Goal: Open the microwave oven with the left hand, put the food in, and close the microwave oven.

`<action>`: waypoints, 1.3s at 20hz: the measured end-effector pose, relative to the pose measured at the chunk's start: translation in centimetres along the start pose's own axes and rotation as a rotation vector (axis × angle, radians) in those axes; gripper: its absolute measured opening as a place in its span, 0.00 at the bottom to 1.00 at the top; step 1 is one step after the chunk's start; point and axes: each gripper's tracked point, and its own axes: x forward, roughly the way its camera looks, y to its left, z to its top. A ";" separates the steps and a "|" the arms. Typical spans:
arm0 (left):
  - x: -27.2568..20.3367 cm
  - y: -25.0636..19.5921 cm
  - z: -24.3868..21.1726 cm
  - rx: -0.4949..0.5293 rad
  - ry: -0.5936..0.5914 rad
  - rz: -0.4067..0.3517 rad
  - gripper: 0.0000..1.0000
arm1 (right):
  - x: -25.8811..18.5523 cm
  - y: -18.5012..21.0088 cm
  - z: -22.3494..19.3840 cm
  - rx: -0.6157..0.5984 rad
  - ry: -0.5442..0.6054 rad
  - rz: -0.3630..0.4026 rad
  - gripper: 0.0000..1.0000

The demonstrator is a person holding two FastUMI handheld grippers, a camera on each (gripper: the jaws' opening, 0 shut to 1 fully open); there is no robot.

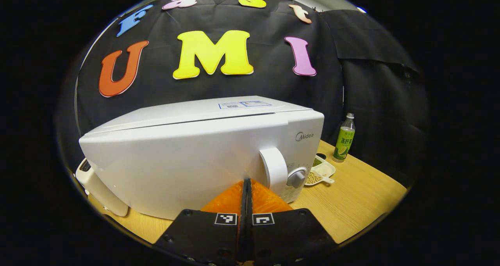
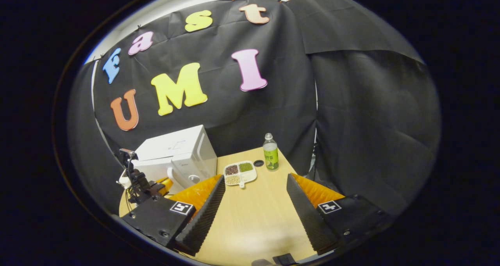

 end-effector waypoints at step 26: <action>-18.8 2.8 5.2 -0.027 -0.089 0.229 0.96 | -8.3 5.1 -1.0 -0.119 -0.105 0.122 1.00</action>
